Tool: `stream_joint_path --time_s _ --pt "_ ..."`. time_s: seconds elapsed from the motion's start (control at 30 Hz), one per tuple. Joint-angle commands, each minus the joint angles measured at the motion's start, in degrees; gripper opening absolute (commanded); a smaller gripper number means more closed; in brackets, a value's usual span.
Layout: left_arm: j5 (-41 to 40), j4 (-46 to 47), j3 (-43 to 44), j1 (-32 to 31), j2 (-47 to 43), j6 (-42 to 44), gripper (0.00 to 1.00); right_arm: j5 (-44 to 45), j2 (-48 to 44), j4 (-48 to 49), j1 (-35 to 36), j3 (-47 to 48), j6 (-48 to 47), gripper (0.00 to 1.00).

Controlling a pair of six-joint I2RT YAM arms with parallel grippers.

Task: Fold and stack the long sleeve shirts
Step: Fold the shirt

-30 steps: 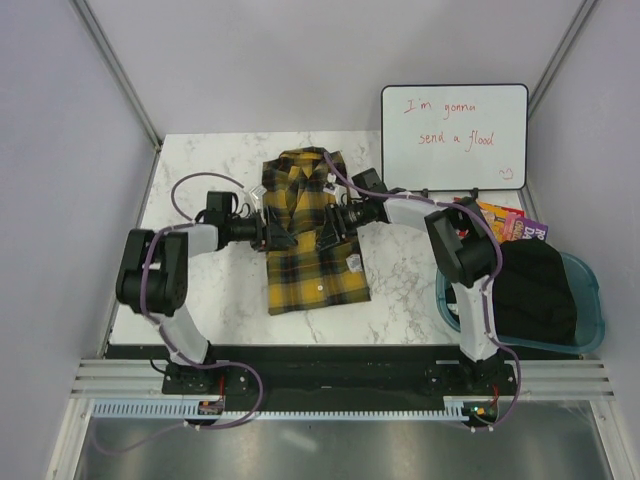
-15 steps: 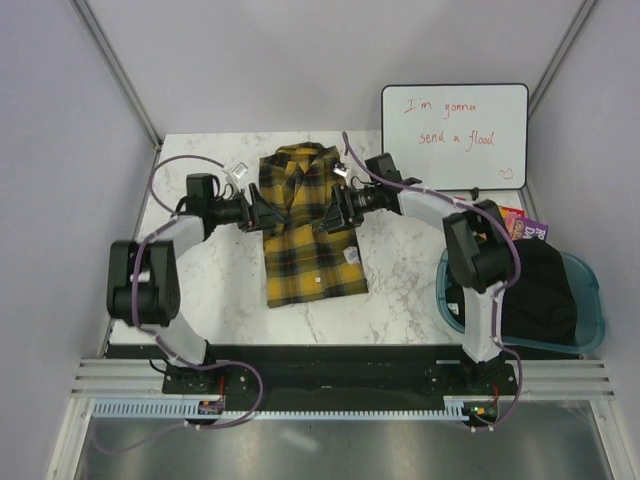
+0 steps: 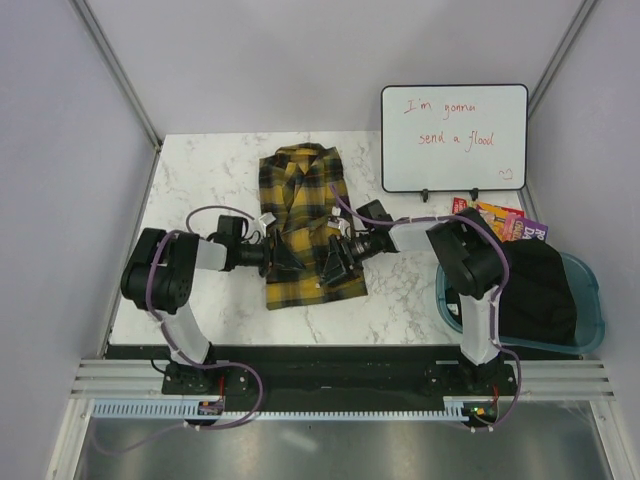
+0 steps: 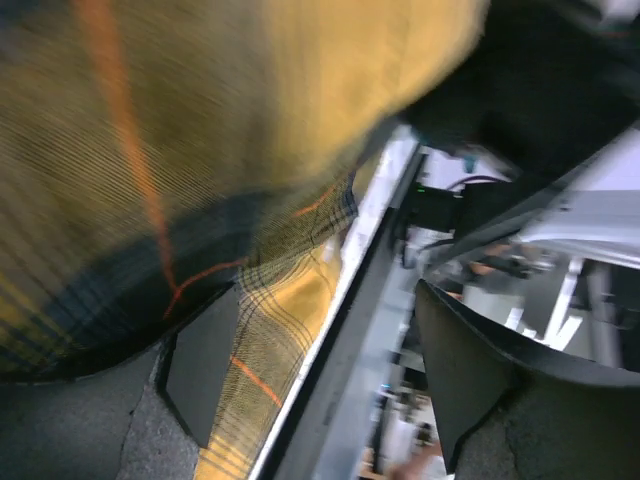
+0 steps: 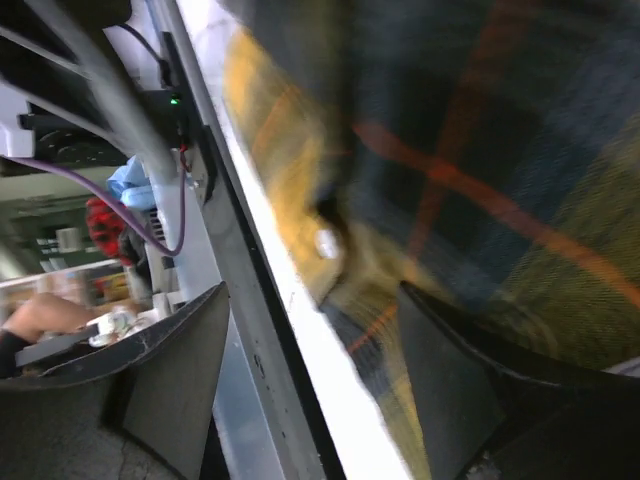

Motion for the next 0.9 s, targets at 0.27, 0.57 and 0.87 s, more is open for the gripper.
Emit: stream_joint_path --time_s 0.27,0.57,0.87 --pt "4.7 -1.9 7.2 5.1 -1.2 6.0 0.73 -1.8 0.6 3.8 -2.6 1.8 0.8 0.69" --pt "-0.9 -13.3 -1.0 4.4 -23.7 10.2 0.68 8.8 -11.1 -3.5 -1.5 4.5 -7.0 0.65" --pt "-24.5 -30.5 14.4 6.1 -14.4 27.1 0.6 28.4 2.1 -17.7 -0.8 28.1 -21.8 0.65"
